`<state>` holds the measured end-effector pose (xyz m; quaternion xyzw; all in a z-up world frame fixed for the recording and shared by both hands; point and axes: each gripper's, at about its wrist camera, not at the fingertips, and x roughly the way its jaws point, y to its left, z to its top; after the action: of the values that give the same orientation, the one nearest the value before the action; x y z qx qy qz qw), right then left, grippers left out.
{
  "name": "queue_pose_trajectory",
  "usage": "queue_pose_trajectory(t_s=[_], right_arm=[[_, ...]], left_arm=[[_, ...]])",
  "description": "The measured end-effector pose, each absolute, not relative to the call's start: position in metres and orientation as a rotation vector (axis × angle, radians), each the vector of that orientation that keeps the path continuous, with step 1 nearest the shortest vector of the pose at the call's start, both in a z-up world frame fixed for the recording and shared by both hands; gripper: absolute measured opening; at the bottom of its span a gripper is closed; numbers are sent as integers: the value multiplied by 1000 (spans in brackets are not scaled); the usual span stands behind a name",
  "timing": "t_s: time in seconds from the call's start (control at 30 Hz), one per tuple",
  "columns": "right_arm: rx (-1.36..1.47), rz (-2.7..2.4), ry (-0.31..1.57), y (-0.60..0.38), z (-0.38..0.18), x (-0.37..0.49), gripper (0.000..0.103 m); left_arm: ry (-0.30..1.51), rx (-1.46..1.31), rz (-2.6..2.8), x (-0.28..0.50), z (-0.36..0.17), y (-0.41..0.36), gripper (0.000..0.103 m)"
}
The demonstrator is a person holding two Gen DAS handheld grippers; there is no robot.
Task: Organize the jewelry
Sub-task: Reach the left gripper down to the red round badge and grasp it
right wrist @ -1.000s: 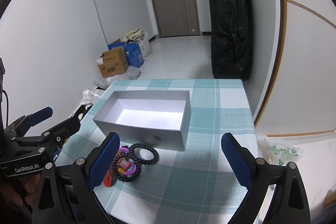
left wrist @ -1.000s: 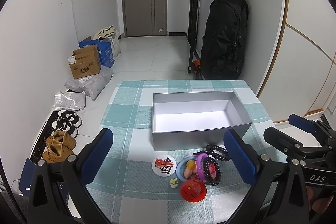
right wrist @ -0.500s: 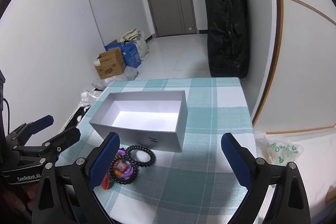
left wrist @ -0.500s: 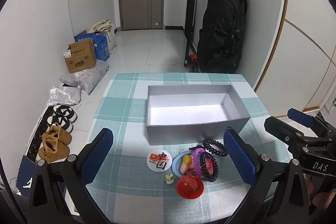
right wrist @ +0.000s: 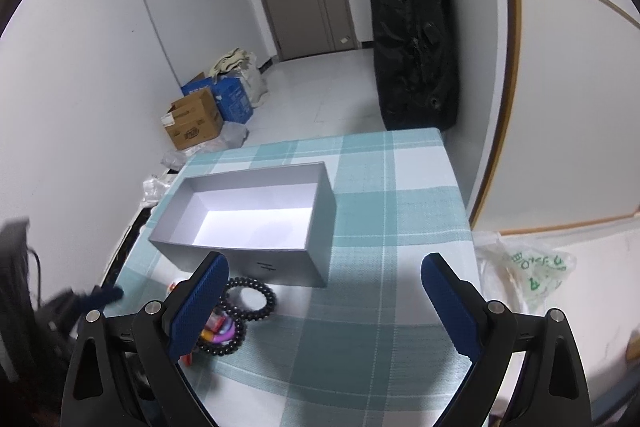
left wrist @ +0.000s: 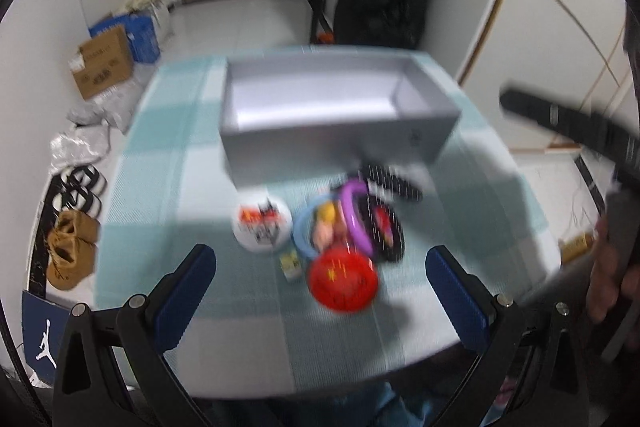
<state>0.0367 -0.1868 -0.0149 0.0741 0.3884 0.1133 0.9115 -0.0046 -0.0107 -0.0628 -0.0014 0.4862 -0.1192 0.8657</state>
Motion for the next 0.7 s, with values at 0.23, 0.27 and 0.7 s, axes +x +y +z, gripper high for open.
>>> queue_pose_trajectory(t_s=[0.23,0.27,0.7], right_arm=[[165,228,820,-188,-18,42,98],[170,228,821,-189,-17,42,98],[186,231,829,-190,-17,45,98]], left_arm=[[1098,16,-255,-2,-73,-5,95],[1097,8,-250,0,-76,-3,95],[1106,-82,-316,17,-78,0,54]])
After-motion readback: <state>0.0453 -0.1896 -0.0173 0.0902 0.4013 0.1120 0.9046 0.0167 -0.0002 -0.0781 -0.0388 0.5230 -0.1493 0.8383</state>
